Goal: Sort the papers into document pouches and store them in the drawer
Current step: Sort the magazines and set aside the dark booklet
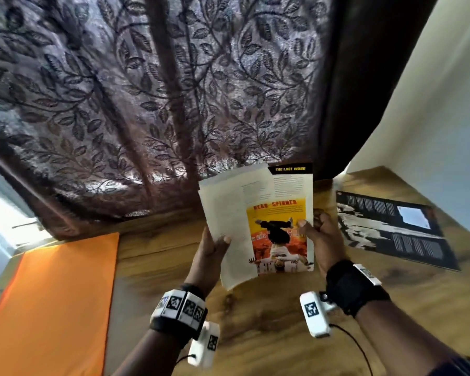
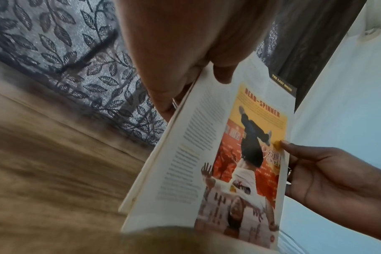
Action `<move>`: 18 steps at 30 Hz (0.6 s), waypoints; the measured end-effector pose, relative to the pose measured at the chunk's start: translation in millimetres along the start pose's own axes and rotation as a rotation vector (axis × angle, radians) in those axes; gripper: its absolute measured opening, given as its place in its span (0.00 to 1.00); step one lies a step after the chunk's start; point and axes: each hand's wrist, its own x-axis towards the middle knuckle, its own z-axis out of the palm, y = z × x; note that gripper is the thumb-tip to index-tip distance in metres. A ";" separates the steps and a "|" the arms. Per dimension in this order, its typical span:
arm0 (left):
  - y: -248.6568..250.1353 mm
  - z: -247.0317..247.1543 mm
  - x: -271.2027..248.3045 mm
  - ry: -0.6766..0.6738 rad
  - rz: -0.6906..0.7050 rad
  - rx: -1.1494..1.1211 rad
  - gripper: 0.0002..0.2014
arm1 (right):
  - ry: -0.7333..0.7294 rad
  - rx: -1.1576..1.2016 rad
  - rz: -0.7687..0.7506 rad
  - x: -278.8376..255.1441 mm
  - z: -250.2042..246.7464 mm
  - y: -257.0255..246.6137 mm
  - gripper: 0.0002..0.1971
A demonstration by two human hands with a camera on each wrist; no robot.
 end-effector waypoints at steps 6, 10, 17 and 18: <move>-20.3 25.8 -8.1 0.003 -0.071 0.065 0.21 | -0.050 -0.022 0.035 -2.8 -23.7 14.1 0.14; -31.7 36.5 -20.1 0.037 -0.109 0.114 0.22 | -0.056 -0.037 0.104 -7.8 -32.9 40.2 0.15; -41.7 40.5 -5.9 0.161 -0.163 0.251 0.12 | -0.011 -0.143 0.050 11.0 -41.7 39.8 0.15; -45.2 40.6 -2.9 0.179 -0.181 0.271 0.11 | -0.023 -0.165 0.035 15.9 -43.4 38.9 0.16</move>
